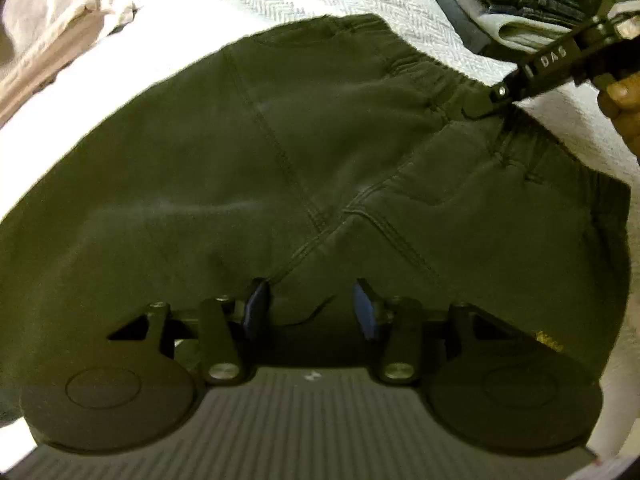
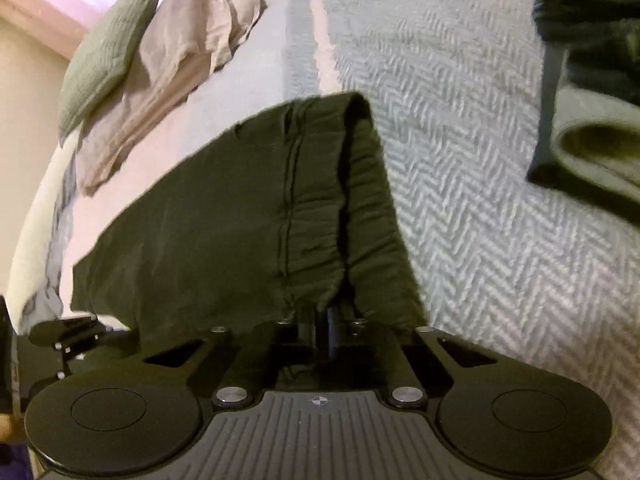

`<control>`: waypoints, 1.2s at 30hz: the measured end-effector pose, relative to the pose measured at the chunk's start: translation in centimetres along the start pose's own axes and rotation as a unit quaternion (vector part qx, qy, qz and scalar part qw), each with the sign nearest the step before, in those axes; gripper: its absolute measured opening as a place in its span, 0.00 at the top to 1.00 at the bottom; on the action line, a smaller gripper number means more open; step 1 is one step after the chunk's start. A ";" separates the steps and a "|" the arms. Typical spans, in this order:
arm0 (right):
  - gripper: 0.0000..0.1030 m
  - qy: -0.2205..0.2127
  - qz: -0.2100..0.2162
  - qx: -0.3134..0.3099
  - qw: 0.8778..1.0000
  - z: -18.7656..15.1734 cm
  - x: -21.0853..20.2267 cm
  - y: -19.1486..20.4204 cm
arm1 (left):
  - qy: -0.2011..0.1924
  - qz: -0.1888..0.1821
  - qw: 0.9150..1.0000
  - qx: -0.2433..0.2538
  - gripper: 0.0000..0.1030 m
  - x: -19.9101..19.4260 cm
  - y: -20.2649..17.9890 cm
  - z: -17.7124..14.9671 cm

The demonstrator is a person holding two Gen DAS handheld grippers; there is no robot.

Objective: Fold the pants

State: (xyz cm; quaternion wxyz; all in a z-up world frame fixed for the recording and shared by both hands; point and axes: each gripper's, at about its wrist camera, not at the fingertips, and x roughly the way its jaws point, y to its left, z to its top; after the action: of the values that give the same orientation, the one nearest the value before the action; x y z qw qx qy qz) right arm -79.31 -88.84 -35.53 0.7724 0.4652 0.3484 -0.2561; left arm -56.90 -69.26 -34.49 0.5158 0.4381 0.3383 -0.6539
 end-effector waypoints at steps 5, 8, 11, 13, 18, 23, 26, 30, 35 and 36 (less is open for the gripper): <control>1.00 -0.047 -0.002 -0.018 0.999 1.8 -4.0 0.0 | -0.020 -0.004 0.999 0.026 0.61 -0.4 -2.5 1.8; 1.00 -0.017 -0.027 -0.022 0.999 1.2 -1.3 -1.6 | -0.004 -0.003 1.000 0.011 0.60 1.8 -2.4 1.3; 1.00 -0.024 -0.049 -0.018 0.998 0.6 -0.7 -1.9 | -0.008 -0.006 1.000 0.017 0.60 1.1 -2.4 0.8; 1.00 -0.041 -0.075 -0.017 0.996 0.4 -2.0 -0.9 | -0.014 -0.001 1.000 0.010 0.61 -0.2 -2.0 0.4; 0.78 -0.068 -0.058 -0.045 0.995 -2.7 -5.1 3.7 | -0.017 0.002 0.999 -0.048 0.61 -3.8 -0.5 -3.4; 0.47 -0.015 -0.053 -0.035 0.998 -7.9 -2.8 5.0 | 0.028 0.017 0.995 -0.094 0.61 -4.8 1.7 -9.8; 0.47 -0.014 -0.088 -0.047 0.995 -9.6 -2.7 5.1 | 0.048 0.031 0.992 -0.115 0.60 -6.0 3.4 -14.2; 0.46 -0.011 -0.151 -0.052 0.987 -9.8 -4.0 8.3 | 0.068 0.053 0.987 -0.139 0.60 -8.9 5.7 -19.4; 0.46 -0.026 -0.149 -0.065 0.986 -12.0 -5.5 15.1 | 0.088 0.086 0.974 -0.192 0.59 -13.5 10.2 -27.5; 0.46 -0.024 -0.144 -0.064 0.987 -12.8 -5.3 16.8 | 0.088 0.090 0.971 -0.204 0.59 -14.5 11.1 -28.8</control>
State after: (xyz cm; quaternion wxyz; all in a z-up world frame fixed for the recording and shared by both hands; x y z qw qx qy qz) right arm -74.36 -69.66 -26.43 0.7642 0.3531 0.4085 -0.3528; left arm -38.47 -40.63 -32.16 0.6194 0.4082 0.4676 -0.4807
